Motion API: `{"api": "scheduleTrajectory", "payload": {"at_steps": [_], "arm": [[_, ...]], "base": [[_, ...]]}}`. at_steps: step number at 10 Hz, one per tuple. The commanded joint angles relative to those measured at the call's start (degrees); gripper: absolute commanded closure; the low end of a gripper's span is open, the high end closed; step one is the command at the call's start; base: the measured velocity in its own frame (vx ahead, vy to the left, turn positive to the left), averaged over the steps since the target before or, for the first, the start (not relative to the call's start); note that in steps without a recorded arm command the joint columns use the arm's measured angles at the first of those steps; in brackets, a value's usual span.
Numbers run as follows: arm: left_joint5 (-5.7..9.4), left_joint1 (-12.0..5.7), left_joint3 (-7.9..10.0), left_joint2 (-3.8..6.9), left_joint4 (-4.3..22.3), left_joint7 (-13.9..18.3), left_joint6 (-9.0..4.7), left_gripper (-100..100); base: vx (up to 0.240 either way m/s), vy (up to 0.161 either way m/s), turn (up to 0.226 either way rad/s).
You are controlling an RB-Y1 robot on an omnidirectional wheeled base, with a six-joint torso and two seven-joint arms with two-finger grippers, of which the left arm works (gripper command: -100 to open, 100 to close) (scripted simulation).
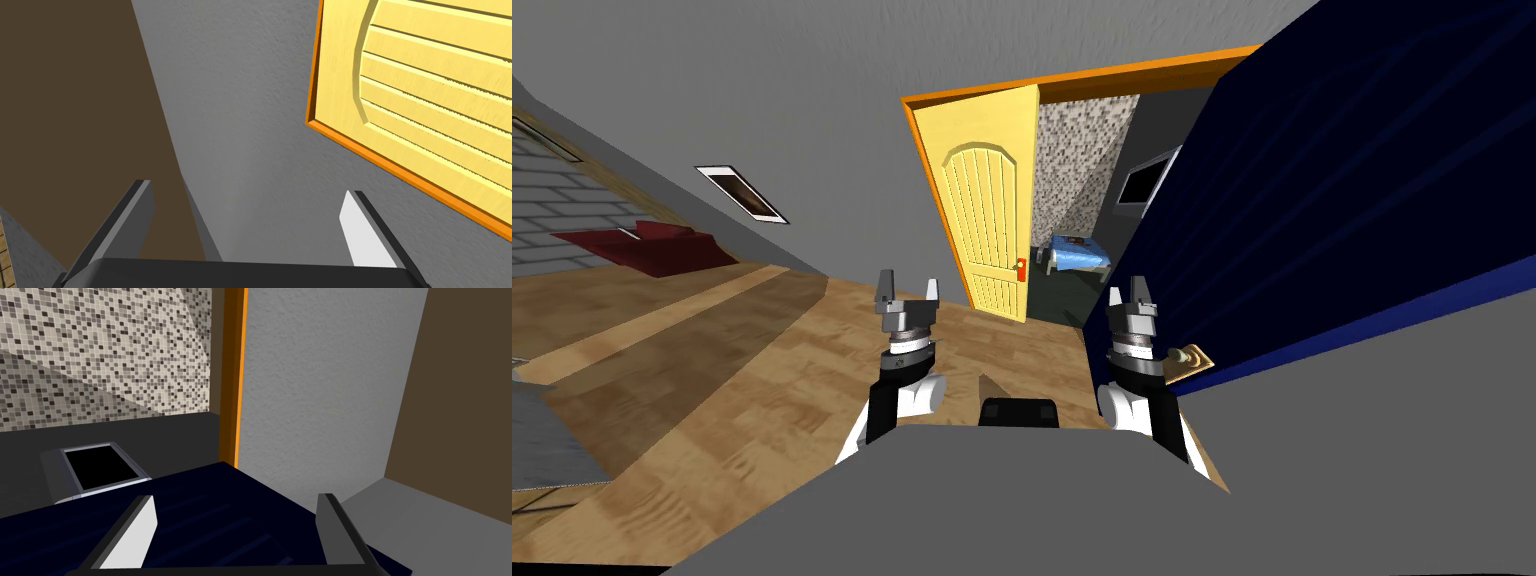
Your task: Pull the door open
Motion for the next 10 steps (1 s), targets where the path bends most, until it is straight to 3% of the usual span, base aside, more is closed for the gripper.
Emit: {"api": "scheduleTrajectory", "payload": {"at_steps": [1, 6, 10], "arm": [[0.01, -0.29, -0.07, 0.53, 1.9, 0.0, 0.08, -100], [0.00, -2.63, 0.06, 1.71, 6.9, -0.1, 1.59, -100], [-0.02, -5.28, 0.21, 2.84, 12.6, -0.3, 3.28, -100]], "base": [[0.122, -0.021, -0.042], [0.103, -0.020, -0.037], [0.129, -0.022, -0.054]]}}
